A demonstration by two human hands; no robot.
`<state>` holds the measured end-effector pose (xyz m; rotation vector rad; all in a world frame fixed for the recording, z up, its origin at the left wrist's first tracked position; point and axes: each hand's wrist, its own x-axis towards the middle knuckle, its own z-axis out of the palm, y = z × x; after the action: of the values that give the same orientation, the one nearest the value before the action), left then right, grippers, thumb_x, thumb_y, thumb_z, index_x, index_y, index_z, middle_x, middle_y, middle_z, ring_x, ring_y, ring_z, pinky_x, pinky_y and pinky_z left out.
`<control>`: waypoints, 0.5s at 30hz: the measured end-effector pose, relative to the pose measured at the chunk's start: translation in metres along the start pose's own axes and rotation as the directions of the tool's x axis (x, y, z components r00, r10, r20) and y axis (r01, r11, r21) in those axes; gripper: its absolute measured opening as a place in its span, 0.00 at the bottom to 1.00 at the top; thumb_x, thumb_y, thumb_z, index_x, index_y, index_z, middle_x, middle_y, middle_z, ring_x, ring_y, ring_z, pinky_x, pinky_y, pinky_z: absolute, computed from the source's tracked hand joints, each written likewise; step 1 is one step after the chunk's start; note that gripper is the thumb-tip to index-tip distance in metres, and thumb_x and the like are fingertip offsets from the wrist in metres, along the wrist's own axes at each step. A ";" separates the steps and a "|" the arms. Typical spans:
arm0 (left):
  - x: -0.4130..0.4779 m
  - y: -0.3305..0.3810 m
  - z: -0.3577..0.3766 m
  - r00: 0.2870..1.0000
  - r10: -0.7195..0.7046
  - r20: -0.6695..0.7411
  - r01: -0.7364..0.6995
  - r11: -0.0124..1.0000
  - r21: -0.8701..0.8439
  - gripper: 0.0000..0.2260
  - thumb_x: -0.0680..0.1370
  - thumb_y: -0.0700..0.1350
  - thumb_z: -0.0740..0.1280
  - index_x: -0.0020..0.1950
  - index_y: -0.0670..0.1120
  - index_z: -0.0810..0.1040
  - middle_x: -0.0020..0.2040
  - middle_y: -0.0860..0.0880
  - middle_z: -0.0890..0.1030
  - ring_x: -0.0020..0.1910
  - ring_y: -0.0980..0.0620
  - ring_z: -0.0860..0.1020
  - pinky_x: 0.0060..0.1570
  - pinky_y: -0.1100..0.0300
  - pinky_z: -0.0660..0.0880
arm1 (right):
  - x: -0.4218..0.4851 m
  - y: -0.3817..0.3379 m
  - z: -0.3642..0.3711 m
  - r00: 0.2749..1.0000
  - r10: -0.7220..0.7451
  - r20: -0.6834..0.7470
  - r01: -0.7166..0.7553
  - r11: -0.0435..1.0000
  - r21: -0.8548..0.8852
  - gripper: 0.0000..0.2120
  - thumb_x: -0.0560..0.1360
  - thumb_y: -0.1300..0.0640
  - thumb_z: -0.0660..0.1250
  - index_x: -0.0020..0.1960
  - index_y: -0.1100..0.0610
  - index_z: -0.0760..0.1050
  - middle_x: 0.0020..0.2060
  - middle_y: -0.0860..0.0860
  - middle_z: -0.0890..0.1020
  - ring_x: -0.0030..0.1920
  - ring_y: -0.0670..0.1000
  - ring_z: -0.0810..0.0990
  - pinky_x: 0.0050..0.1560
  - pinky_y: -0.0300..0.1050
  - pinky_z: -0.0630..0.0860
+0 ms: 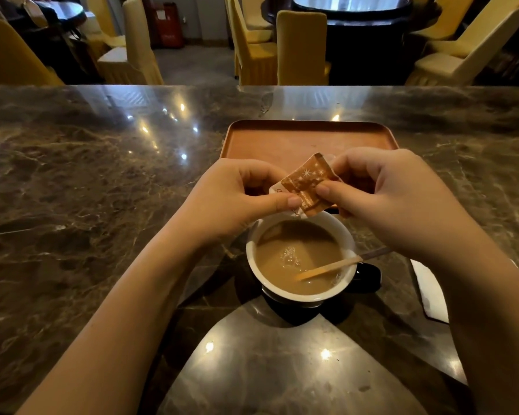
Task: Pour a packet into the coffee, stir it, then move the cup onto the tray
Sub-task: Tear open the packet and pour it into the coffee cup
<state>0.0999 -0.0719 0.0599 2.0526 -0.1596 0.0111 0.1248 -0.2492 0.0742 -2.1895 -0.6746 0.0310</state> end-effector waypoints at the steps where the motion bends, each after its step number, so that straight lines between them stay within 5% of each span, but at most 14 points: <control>1: 0.000 0.000 0.000 1.000 0.001 -0.002 -0.001 1.000 0.006 0.08 0.69 0.43 0.71 0.47 0.44 0.82 0.44 0.46 0.85 0.44 0.50 0.83 0.50 0.58 0.78 | 0.000 0.000 -0.001 1.000 0.001 0.011 -0.001 1.000 0.017 0.04 0.70 0.55 0.66 0.44 0.52 0.78 0.37 0.47 0.82 0.40 0.44 0.79 0.41 0.36 0.78; 5: -0.001 0.000 0.000 1.000 -0.007 -0.017 0.007 1.000 -0.009 0.07 0.69 0.45 0.71 0.45 0.45 0.83 0.42 0.47 0.85 0.42 0.51 0.82 0.47 0.62 0.79 | 0.000 0.000 0.000 1.000 -0.002 -0.024 0.003 0.999 0.035 0.06 0.70 0.54 0.66 0.46 0.53 0.79 0.38 0.50 0.83 0.40 0.50 0.81 0.41 0.45 0.79; 9: -0.001 0.000 0.001 0.999 -0.021 -0.046 0.020 1.000 -0.024 0.07 0.69 0.46 0.71 0.44 0.45 0.83 0.41 0.46 0.85 0.42 0.50 0.82 0.46 0.61 0.79 | -0.002 -0.001 -0.002 1.000 0.013 -0.004 -0.012 0.990 0.140 0.07 0.69 0.54 0.68 0.47 0.51 0.78 0.39 0.48 0.83 0.41 0.47 0.81 0.42 0.40 0.79; 15: -0.003 0.002 0.002 0.999 -0.027 -0.030 0.024 0.997 -0.071 0.11 0.65 0.50 0.71 0.43 0.45 0.83 0.41 0.45 0.84 0.41 0.49 0.83 0.44 0.62 0.79 | -0.001 0.000 0.002 1.000 0.016 -0.015 -0.015 0.997 0.075 0.06 0.68 0.56 0.69 0.46 0.52 0.78 0.38 0.48 0.82 0.40 0.47 0.80 0.43 0.44 0.78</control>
<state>0.0967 -0.0743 0.0609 1.9826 -0.1128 0.0212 0.1236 -0.2486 0.0729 -2.1216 -0.6380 0.0469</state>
